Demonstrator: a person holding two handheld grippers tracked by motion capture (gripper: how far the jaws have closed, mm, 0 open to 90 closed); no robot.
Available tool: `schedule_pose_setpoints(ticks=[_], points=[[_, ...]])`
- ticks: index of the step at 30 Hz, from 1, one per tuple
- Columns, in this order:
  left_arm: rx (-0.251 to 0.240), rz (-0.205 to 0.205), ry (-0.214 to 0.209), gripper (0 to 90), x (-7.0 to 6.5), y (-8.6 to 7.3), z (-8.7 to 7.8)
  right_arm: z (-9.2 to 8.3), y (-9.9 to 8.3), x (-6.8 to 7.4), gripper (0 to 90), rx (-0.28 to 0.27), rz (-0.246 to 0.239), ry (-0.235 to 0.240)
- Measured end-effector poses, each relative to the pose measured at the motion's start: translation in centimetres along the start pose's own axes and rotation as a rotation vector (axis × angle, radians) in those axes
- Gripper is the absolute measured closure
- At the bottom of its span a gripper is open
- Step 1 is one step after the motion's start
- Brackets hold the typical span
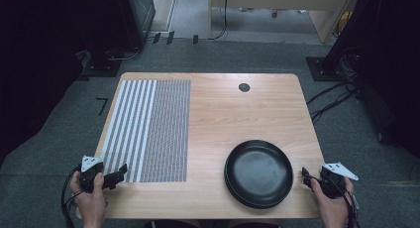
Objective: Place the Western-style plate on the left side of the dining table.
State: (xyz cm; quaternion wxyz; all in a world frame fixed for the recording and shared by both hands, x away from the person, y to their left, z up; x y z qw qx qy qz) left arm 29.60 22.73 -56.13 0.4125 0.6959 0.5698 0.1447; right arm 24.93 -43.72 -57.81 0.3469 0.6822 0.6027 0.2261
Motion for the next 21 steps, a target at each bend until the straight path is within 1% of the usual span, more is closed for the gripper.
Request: schedule_pose_setpoints(ticks=[2,3,6,8,10,11,12,13,16,19,20,21], points=[[-0.001,0.001,-0.003,7.9,-0.2,0.1,0.1,0.0,0.0,0.0,23.4,0.001,0.000,0.000],[-0.007,0.004,-0.003,7.9,-0.6,0.3,0.1,0.0,0.0,-0.1,23.8,0.003,0.009,-0.008],[-0.025,0.000,-0.022,7.9,-1.4,0.6,0.2,-0.1,0.0,-0.2,24.9,0.003,0.019,-0.009],[-0.041,-0.003,-0.025,7.9,-2.0,0.8,0.1,-0.4,0.0,-0.4,24.8,0.001,0.038,0.003],[-0.065,-0.019,-0.042,7.9,-2.8,1.1,0.0,-0.7,0.2,-0.7,24.8,-0.013,0.054,0.004],[-0.069,-0.017,-0.049,7.9,-3.1,1.2,0.0,-0.9,0.3,-0.8,24.8,-0.016,0.065,0.003],[-0.069,-0.017,-0.049,7.9,-3.1,1.2,0.0,-1.1,0.4,-1.0,24.8,-0.020,0.076,0.008],[-0.073,-0.003,-0.047,7.9,-3.9,1.4,0.0,-1.4,0.4,-1.2,24.8,-0.021,0.091,0.015],[-0.081,0.004,-0.066,7.9,-5.2,1.5,0.0,-1.8,0.4,-2.0,25.7,-0.025,0.110,0.015],[-0.076,0.030,-0.078,7.9,-6.4,1.5,0.2,-2.2,0.7,-2.9,26.1,-0.032,0.170,0.028],[-0.076,0.030,-0.078,7.9,-6.4,1.5,0.2,-2.4,0.9,-3.0,26.2,-0.040,0.180,0.030],[-0.078,0.037,-0.093,7.9,-7.2,1.8,0.3,-2.7,1.1,-3.2,26.5,-0.048,0.184,0.026]])
Point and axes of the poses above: each handheld gripper's, and its own axes: z roughly forward along the jaws, y roughly out of its top, x roughly to its left, the point moved 8 cm from there along z, roughly forward along the jaws, and after that the axes turned 12 degrees about -y, right-handed, at the moved point
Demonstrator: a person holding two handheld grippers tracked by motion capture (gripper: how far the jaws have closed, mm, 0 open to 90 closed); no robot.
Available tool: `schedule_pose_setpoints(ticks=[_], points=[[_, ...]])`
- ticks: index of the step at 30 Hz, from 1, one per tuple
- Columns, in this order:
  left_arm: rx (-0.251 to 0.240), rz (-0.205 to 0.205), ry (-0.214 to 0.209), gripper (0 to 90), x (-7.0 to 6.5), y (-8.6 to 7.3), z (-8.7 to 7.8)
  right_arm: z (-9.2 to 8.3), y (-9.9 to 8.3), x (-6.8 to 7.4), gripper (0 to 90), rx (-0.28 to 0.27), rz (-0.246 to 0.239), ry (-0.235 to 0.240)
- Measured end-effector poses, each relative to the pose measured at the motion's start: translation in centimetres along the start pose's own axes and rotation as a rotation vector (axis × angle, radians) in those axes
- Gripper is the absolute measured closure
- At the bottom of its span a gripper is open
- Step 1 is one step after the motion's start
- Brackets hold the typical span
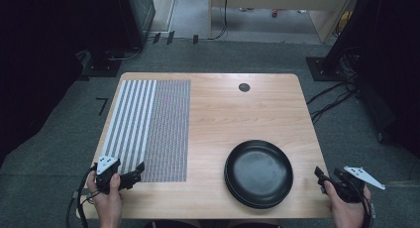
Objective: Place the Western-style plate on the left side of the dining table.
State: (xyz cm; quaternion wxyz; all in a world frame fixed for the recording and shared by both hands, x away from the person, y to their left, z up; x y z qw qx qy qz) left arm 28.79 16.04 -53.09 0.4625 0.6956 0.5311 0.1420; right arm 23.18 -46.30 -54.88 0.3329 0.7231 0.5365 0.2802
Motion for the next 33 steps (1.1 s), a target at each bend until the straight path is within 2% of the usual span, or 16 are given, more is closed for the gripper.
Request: schedule_pose_setpoints(ticks=[3,6,7,8,10,15,19,23,25,28,29,33], points=[[-0.002,0.003,-0.012,7.9,-0.7,0.2,0.2,-0.5,0.4,0.0,26.9,-0.015,0.005,-0.004],[0.005,0.021,-0.046,7.9,-2.4,0.4,0.7,-1.1,0.6,0.2,27.4,-0.018,0.041,0.007],[0.005,0.021,-0.046,7.9,-2.4,0.4,0.7,-1.1,0.6,0.2,27.4,-0.018,0.041,0.007],[0.011,0.036,-0.057,7.9,-3.2,0.4,1.0,-1.2,0.6,0.5,27.9,-0.020,0.042,0.008],[0.017,0.041,-0.070,7.9,-3.9,0.3,1.4,-1.4,0.7,0.8,28.3,-0.024,0.042,0.013],[0.027,0.037,-0.091,7.9,-4.9,0.2,1.9,-1.8,1.2,1.6,30.1,-0.035,0.049,0.021],[0.029,0.044,-0.096,7.9,-5.7,0.4,2.1,-2.2,1.3,2.0,35.9,-0.038,0.060,0.031],[0.037,0.057,-0.110,7.9,-6.9,0.4,2.6,-2.6,1.5,3.0,39.1,-0.052,0.077,0.064],[0.053,0.084,-0.120,7.9,-8.0,0.4,3.2,-2.8,1.7,3.5,39.9,-0.059,0.074,0.078],[0.059,0.101,-0.130,8.0,-8.7,0.5,3.6,-2.9,1.8,4.0,41.1,-0.063,0.075,0.092],[0.060,0.102,-0.137,7.9,-9.0,0.6,3.7,-3.1,2.0,4.5,42.6,-0.065,0.077,0.104],[0.064,0.095,-0.152,7.9,-9.9,0.9,4.3,-3.2,2.1,5.1,44.3,-0.071,0.070,0.123]])
Point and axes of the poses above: each handheld gripper's, and its own axes: z roughly forward along the jaws, y roughly out of its top, x roughly to its left, the point moved 8 cm from there along z, roughly forward along the jaws, and after that the axes turned 12 degrees about -y, right-handed, at the moved point
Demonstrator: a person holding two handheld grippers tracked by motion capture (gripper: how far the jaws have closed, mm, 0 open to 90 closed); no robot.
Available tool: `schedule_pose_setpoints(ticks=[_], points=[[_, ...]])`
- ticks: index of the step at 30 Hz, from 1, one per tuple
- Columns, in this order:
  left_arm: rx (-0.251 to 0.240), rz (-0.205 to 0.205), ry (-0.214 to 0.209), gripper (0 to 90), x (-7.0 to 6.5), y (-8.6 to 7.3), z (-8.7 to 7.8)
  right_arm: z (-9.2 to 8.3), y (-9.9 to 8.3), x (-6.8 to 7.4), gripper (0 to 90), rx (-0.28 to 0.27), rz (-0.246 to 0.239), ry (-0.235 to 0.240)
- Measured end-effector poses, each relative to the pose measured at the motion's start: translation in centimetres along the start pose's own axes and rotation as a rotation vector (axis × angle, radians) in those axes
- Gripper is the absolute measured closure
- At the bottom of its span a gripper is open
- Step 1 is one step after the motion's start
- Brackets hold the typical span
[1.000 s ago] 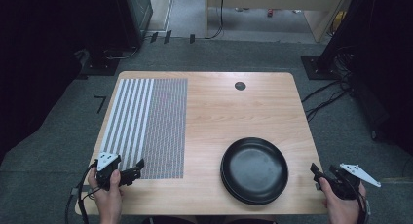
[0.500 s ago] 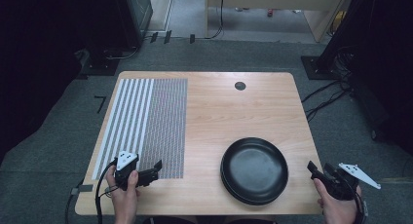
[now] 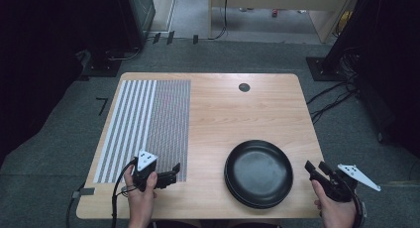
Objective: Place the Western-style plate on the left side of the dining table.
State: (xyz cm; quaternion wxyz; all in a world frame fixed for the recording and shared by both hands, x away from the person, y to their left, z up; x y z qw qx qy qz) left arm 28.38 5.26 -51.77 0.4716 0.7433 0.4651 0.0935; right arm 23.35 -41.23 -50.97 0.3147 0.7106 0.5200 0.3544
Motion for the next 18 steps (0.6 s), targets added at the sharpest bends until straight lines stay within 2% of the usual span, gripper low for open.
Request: schedule_pose_setpoints(ticks=[5,7,8,9,10,12,16,17,18], points=[[0.019,0.012,-0.025,8.0,-1.4,0.3,1.4,-0.3,0.5,0.3,48.3,0.003,0.007,0.024],[0.020,0.025,-0.036,8.0,-2.3,0.5,2.1,-0.7,0.7,0.0,50.1,0.002,0.007,0.020],[0.020,0.025,-0.036,8.0,-2.3,0.5,2.1,-0.7,0.7,0.0,50.1,0.002,0.007,0.020],[0.023,0.043,-0.040,8.0,-3.0,0.7,2.7,-0.8,0.7,-0.2,52.2,0.007,0.020,0.014],[0.023,0.043,-0.040,7.9,-3.0,0.7,2.7,-0.8,0.7,-0.2,52.2,0.007,0.020,0.014],[0.022,0.058,-0.062,7.9,-4.1,1.2,3.5,-0.7,0.6,-0.3,53.5,0.011,0.016,0.011],[0.026,0.076,-0.081,8.0,-5.4,1.5,4.4,-0.6,0.5,0.2,54.4,0.019,0.012,0.024],[0.026,0.076,-0.081,8.0,-5.4,1.5,4.4,-0.6,0.5,0.4,54.5,0.019,0.006,0.028],[0.026,0.079,-0.098,8.0,-6.1,1.5,4.9,-0.5,0.4,0.7,54.4,0.022,0.000,0.035]])
Point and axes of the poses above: each handheld gripper's, and its own axes: z roughly forward along the jaws, y roughly out of its top, x roughly to its left, the point moved 8 cm from there along z, roughly forward along the jaws, and after that the axes turned 12 degrees about -y, right-handed, at the moved point
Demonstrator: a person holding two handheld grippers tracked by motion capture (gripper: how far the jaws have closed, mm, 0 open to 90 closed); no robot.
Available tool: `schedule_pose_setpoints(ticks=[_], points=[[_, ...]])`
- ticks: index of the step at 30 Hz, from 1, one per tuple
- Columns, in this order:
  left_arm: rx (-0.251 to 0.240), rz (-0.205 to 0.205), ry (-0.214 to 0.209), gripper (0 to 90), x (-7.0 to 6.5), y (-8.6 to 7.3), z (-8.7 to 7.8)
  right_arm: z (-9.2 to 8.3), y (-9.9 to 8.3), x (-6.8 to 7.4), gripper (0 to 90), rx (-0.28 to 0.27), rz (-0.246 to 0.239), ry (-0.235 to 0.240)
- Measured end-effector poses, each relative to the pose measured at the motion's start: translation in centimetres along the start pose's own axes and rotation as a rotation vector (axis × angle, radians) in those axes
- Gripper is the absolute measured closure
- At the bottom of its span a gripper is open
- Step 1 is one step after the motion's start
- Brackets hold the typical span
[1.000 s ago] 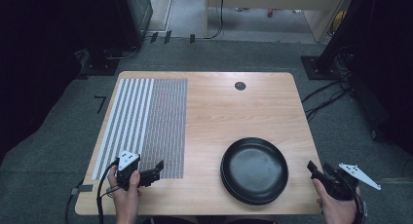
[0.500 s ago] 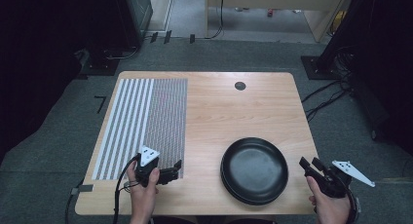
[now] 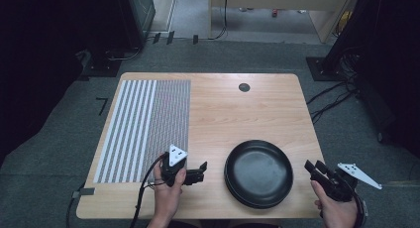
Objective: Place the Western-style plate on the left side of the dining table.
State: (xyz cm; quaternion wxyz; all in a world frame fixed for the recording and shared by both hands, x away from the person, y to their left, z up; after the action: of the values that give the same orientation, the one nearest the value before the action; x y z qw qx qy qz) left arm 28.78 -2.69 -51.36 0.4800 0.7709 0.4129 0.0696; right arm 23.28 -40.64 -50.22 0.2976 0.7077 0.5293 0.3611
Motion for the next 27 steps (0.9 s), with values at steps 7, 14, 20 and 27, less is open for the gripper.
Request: schedule_pose_setpoints(ticks=[7,14,20,27], points=[[-0.003,0.038,-0.025,8.4,-1.9,0.5,1.3,0.1,0.3,1.3,61.9,-0.013,0.055,0.078],[-0.005,0.015,-0.069,8.4,-2.7,0.4,1.6,0.8,0.9,2.9,63.8,-0.003,0.088,0.150],[-0.005,0.000,-0.103,8.4,-3.8,-0.1,2.3,1.7,1.0,4.8,63.2,-0.005,0.054,0.166],[-0.004,0.003,-0.124,14.6,-4.8,-0.7,2.8,1.4,0.0,4.9,71.5,-0.062,0.085,0.155]])
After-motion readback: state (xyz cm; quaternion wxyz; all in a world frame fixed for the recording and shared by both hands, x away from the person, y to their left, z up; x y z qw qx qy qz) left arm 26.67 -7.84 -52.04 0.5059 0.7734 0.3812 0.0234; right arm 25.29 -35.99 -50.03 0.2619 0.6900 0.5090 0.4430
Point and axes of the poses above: each handheld gripper's, and its own axes: z roughly forward along the jaws, y roughly out of its top, x roughly to its left, the point moved 8 cm from there along z, roughly forward along the jaws, and after that the axes turned 12 degrees about -y, right-handed, at the moved point
